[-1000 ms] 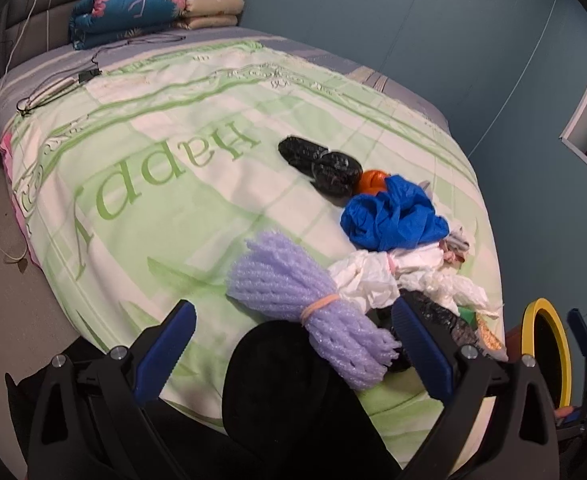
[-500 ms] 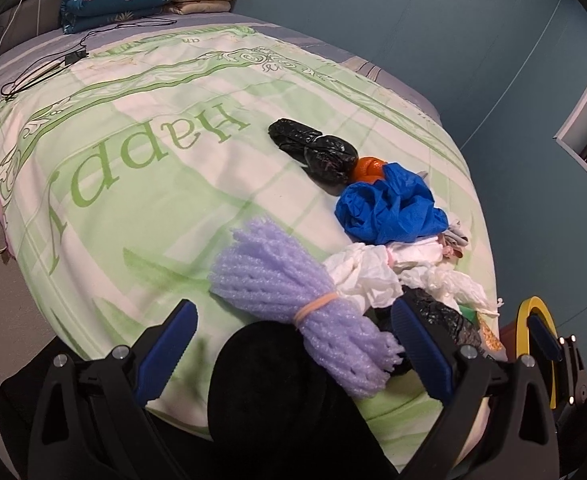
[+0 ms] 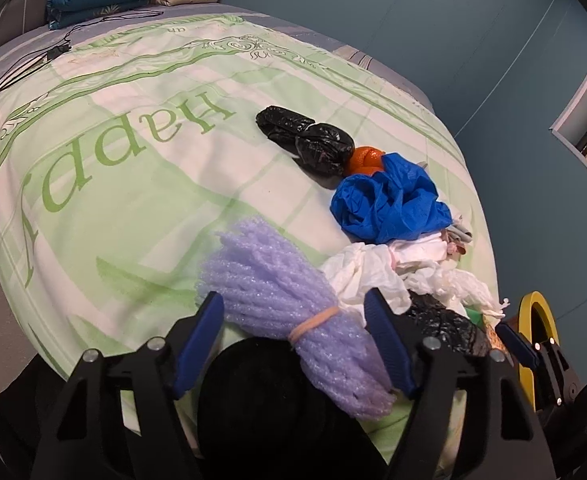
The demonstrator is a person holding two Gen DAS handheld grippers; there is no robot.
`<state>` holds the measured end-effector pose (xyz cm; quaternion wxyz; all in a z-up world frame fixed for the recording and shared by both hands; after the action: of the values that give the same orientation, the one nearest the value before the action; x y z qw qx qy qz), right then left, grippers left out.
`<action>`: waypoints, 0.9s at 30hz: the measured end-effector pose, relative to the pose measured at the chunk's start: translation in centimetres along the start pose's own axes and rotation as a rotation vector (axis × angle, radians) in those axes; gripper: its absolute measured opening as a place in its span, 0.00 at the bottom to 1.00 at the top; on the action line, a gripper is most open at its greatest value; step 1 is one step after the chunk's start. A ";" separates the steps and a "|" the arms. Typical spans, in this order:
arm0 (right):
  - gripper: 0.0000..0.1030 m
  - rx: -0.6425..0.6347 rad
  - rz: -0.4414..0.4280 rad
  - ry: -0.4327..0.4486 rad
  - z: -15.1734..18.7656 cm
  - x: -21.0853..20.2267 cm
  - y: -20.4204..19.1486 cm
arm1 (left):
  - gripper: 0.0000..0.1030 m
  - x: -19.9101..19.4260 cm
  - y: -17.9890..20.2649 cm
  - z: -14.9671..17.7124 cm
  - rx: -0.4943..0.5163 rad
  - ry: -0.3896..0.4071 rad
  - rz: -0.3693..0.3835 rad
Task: Collect trash
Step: 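Grasp the second lavender foam net with the left tool while the right tool grasps the grey snack packet, then carry the foam net with the left tool while the right tool carries the grey packet to the bin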
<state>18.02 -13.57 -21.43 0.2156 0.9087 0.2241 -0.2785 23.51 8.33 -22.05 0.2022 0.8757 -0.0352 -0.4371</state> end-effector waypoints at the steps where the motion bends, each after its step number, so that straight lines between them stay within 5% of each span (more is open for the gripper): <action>1: 0.52 0.001 -0.002 -0.004 0.0 0.2 0.0 | 0.65 0.1 0.0 0.0 0.002 0.000 0.002; 17: 0.19 0.050 -0.041 -0.040 -0.6 1.1 0.0 | 0.36 -0.4 -0.1 -0.2 -0.010 0.020 0.063; 27: 0.16 0.126 -0.067 -0.011 -1.5 -0.8 1.5 | 0.33 -2.9 0.4 -0.6 -0.009 0.070 0.092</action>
<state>18.84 -14.24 -19.42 0.1498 0.9108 0.2355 -0.3041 22.28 8.88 -19.42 0.2273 0.8869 -0.0662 -0.3966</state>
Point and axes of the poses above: each gripper's, at about its wrist camera, not at the fingertips, and x roughly the way its jaws point, y to its right, z to its underside, the point moved 6 cm from there along x, roughly the way its jaws point, and after that the axes turned 2 degrees about -x, right-handed, at the moved point
